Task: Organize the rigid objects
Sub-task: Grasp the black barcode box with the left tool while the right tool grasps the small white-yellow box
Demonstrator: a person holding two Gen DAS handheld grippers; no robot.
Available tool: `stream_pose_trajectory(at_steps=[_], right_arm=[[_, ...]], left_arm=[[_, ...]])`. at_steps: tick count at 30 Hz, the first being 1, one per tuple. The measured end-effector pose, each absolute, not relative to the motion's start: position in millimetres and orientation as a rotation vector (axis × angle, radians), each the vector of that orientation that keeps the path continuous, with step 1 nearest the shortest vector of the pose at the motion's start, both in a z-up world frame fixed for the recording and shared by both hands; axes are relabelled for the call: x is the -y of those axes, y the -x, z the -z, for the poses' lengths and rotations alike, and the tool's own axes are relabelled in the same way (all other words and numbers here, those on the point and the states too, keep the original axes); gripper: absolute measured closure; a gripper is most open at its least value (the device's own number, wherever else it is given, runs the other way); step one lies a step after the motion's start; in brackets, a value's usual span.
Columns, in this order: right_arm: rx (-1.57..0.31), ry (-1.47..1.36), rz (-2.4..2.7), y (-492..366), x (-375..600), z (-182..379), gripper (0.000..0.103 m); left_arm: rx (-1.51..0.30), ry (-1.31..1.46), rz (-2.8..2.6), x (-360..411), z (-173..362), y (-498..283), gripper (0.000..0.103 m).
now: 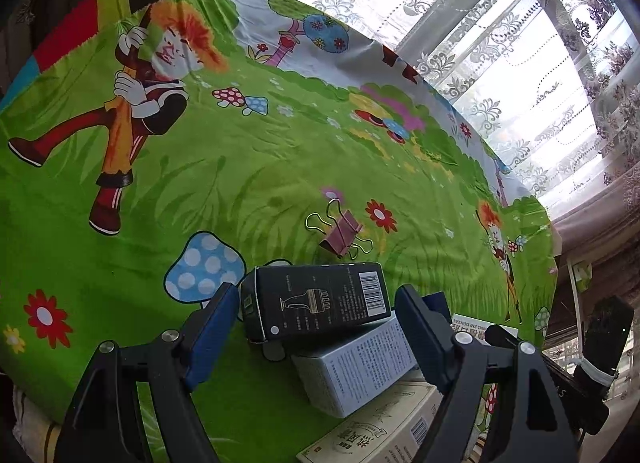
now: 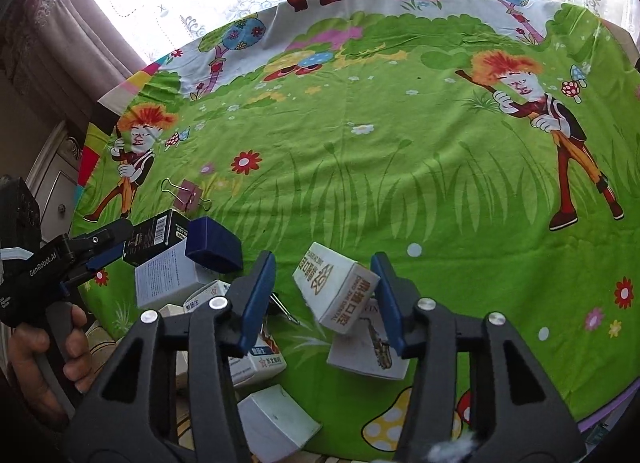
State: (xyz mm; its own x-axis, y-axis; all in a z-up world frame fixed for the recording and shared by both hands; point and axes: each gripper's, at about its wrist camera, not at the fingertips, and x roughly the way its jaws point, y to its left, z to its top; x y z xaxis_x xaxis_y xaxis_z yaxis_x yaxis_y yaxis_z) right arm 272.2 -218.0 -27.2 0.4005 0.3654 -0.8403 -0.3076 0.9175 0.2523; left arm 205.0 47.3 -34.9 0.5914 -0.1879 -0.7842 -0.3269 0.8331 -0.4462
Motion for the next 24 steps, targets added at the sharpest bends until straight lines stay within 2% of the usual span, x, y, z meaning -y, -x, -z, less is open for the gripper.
stream_pose_trajectory(at_steps=[3, 9, 16, 21, 24], right_arm=[[-1.075, -0.04, -0.435, -271, 215, 28, 0.072], [-1.045, 0.037, -0.444, -264, 203, 26, 0.083], [-0.985, 0.109, -0.424, -256, 194, 18, 0.083], [-0.944, 0.15, -0.4, -249, 187, 14, 0.083], [-0.908, 0.183, -0.392, -244, 180, 10, 0.083]], left_arm=[[-0.974, 0.598, -0.104, -43, 39, -210, 0.021], [-1.017, 0.539, -0.152, -29, 38, -223, 0.017], [-1.087, 0.452, -0.215, -19, 43, -233, 0.016], [-1.091, 0.427, -0.228, -15, 44, -235, 0.009], [-1.1, 0.458, -0.221, -16, 43, -233, 0.009]])
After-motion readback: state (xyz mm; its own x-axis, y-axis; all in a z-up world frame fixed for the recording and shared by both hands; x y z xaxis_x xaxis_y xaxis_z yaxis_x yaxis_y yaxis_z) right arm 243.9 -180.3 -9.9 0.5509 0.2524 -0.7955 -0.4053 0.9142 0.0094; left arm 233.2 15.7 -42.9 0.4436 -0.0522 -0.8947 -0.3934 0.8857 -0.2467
